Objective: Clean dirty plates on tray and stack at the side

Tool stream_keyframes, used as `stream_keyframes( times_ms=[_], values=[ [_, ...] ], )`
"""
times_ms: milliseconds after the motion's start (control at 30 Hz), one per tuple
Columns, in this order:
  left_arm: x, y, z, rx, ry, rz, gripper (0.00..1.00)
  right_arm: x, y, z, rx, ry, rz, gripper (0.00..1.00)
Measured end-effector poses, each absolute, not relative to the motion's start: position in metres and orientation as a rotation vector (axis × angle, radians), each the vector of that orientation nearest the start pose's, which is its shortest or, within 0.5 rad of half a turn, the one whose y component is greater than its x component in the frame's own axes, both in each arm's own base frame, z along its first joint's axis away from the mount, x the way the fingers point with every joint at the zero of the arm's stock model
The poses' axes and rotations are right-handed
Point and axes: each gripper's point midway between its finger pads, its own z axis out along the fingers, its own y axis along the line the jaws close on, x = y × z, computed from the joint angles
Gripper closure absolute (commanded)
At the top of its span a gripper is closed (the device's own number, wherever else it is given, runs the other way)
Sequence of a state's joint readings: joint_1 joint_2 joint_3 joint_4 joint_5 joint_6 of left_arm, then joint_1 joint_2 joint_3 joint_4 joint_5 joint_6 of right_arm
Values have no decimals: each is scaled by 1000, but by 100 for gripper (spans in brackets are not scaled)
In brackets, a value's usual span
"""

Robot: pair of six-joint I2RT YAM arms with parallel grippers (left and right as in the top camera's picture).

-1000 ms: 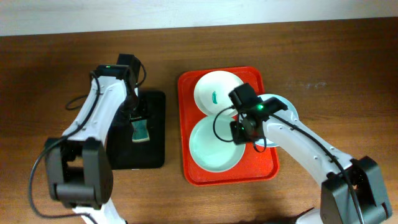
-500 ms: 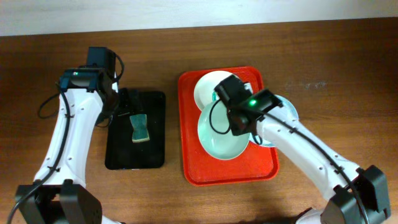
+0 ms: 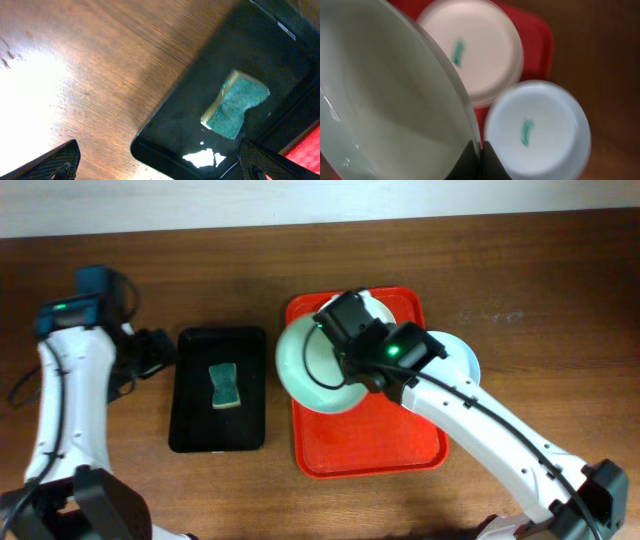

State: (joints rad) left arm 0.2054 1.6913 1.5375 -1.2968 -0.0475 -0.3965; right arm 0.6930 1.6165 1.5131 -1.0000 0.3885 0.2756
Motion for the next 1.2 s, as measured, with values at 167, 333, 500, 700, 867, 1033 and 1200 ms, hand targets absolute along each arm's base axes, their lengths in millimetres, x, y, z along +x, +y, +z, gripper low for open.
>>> stream_keyframes(
  times_ms=[167, 333, 500, 700, 867, 1033, 1200],
  values=[
    [311, 120, 153, -1165, 2784, -37, 1, 345, 259, 219, -524, 2356, -32, 96],
    [300, 146, 153, -1297, 2724, -59, 1, 359, 314, 197, -662, 2220, -87, 96],
    [297, 150, 154, -1323, 2711, -68, 0, 361, 349, 213, -724, 2004, -237, 96],
    [298, 150, 154, -1321, 2711, -73, 0, 335, 371, 242, -806, 1822, -398, 96],
    [298, 150, 154, -1321, 2711, -73, 1, 321, 374, 258, -767, 1752, -486, 96],
    [298, 150, 154, -1321, 2711, -74, 0, 316, 369, 268, -729, 1724, -543, 96],
    [298, 150, 154, -1321, 2711, -74, 1, 310, 372, 273, -735, 1707, -547, 96]
  ],
)
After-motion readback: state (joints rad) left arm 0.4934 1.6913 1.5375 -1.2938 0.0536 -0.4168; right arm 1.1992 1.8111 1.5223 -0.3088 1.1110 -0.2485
